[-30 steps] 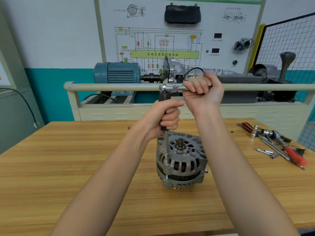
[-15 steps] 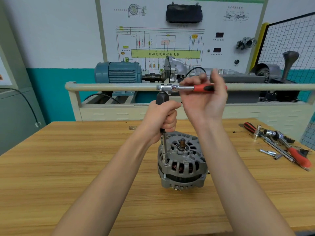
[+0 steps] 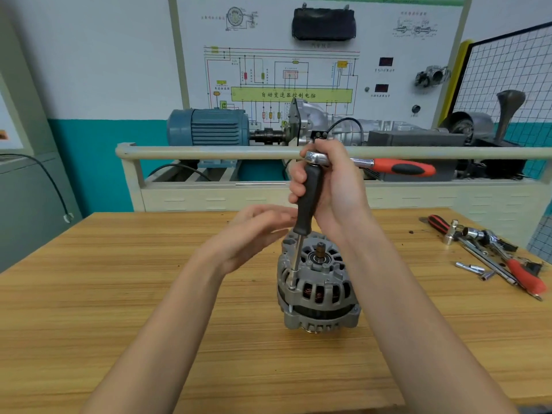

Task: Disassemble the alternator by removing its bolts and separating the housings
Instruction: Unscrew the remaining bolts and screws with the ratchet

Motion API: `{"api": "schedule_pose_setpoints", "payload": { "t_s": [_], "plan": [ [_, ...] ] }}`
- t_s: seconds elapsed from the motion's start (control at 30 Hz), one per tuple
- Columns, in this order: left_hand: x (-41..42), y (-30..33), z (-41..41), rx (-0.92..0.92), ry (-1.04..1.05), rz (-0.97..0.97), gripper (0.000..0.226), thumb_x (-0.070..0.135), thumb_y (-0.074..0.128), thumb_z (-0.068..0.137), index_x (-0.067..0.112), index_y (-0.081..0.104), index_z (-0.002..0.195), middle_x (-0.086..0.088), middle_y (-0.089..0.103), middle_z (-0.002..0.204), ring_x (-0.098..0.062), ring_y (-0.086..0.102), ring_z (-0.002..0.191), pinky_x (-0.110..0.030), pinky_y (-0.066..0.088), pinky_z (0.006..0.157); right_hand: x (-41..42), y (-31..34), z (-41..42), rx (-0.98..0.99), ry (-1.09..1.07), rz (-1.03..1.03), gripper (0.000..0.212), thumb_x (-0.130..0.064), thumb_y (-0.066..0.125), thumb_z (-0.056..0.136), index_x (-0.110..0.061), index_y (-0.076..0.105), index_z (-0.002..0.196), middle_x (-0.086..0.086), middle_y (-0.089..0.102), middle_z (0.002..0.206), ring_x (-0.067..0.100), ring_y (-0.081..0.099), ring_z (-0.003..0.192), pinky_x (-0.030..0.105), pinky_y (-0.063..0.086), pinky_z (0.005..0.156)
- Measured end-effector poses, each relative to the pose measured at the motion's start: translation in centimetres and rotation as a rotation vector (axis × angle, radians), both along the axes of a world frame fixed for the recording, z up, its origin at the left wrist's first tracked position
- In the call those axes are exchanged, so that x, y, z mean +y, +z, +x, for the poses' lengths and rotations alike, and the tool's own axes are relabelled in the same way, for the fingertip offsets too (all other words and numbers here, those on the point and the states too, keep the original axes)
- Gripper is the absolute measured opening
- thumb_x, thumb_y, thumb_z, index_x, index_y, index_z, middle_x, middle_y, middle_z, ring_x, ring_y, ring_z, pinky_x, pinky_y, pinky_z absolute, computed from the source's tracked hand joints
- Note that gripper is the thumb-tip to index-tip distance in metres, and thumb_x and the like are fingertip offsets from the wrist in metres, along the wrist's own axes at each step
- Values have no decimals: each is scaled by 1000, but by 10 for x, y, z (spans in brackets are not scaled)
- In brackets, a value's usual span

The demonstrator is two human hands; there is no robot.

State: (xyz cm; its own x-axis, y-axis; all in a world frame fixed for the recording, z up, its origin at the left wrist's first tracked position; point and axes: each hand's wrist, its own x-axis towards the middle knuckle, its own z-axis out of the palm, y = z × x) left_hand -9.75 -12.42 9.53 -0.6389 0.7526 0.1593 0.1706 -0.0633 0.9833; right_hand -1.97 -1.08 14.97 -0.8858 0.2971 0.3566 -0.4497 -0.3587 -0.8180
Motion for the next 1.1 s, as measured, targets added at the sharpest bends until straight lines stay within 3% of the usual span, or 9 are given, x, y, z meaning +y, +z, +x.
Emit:
{"api": "schedule_pose_setpoints", "payload": {
  "t_s": [0.17,0.27,0.4,0.6,0.7,0.77,0.87,0.97,1.1],
  "plan": [
    [39,-45,0,-64,286,-239,58,45,63,88,14,45,134,-4,59,126,-15,57,109,-39,46,98,2,-4,-12,35,111,-20,38,-34,34,98,-14,47,69,-4,37,45,8,28,36,17,24,36],
    [55,-58,0,-142,316,-144,70,30,76,81,11,39,138,-12,58,127,-24,60,111,-45,47,99,10,-3,-17,27,221,-48,43,-35,30,98,-14,46,64,-6,33,42,7,26,33,14,23,33],
    [56,-55,-7,-142,272,-96,57,16,75,81,8,51,132,-18,63,122,-32,63,109,-49,48,99,13,-2,-27,-1,395,-63,50,-33,29,94,-14,49,53,-6,30,39,6,24,29,11,21,32],
    [51,-43,-4,-15,327,-87,29,10,65,90,0,58,116,-9,68,91,-8,68,79,-18,51,66,15,2,-39,-44,652,-72,43,-35,35,85,-13,49,50,-7,33,35,5,16,30,12,18,29],
    [38,-17,3,-19,448,225,14,-1,50,87,2,63,85,-4,65,79,-20,59,81,-27,45,73,13,0,-40,-22,581,-66,42,-36,37,85,-13,50,52,-6,34,38,6,27,29,15,25,30],
    [27,-2,11,-164,144,446,11,-1,46,67,5,52,75,-2,55,69,-16,54,70,-32,49,70,9,-1,-40,9,435,-29,41,-36,42,83,-12,51,51,-1,39,43,12,37,37,20,36,40],
    [20,8,25,-210,-144,346,30,2,48,62,3,46,92,-14,50,75,-24,59,60,-33,54,60,6,-2,-38,87,139,77,40,-25,43,92,-10,55,57,3,52,56,17,53,58,32,48,70],
    [31,10,31,-40,18,209,17,12,58,80,9,42,86,-10,39,65,-12,33,41,-21,26,40,9,-1,-33,5,-60,185,28,-24,51,96,-10,59,73,3,61,71,20,57,78,42,48,93],
    [44,3,31,77,187,228,34,20,54,96,18,37,66,8,33,46,-7,22,38,-19,19,36,19,-1,-19,127,-40,36,19,-27,61,87,-10,60,94,10,64,91,22,60,93,35,48,89]
  ]
}}
